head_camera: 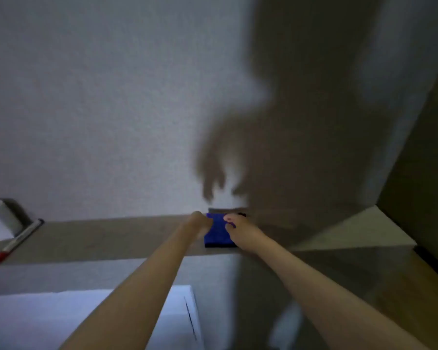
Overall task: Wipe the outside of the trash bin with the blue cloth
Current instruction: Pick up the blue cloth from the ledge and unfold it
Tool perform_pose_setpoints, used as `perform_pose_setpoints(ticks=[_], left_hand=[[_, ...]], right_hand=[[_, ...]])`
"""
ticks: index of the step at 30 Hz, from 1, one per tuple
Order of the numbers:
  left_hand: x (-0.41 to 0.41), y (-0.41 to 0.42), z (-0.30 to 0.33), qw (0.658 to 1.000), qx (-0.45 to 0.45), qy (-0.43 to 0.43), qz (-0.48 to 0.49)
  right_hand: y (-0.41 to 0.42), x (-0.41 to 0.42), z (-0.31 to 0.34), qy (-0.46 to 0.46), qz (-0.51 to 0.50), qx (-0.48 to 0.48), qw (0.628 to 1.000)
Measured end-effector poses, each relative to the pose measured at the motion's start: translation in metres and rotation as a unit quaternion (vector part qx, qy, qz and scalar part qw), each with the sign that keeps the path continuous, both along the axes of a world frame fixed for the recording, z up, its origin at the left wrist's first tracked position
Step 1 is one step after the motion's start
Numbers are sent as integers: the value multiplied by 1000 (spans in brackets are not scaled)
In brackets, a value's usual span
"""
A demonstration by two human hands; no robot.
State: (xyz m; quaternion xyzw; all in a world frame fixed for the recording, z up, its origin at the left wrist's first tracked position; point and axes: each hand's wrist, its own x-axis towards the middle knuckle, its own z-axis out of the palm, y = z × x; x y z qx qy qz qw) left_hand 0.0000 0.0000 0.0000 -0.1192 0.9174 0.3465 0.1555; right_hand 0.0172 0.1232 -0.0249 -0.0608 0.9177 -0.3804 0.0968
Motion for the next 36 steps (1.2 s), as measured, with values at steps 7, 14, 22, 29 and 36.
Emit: perform_pose_setpoints(ticks=[7, 14, 22, 29, 36], left_hand=[[0, 3, -48, 999, -24, 41, 14], [0, 0, -59, 975, 148, 77, 150], [6, 19, 26, 931, 315, 179, 47], [40, 18, 68, 936, 190, 218, -200], [84, 15, -18, 922, 232, -8, -311]], right_hand=[[-6, -2, -47, -28, 51, 105, 993], [-2, -3, -69, 10, 37, 99, 994], [8, 9, -20, 267, -100, -90, 954], [47, 35, 70, 179, -77, -252, 948], [87, 85, 44, 19, -120, -370, 921]])
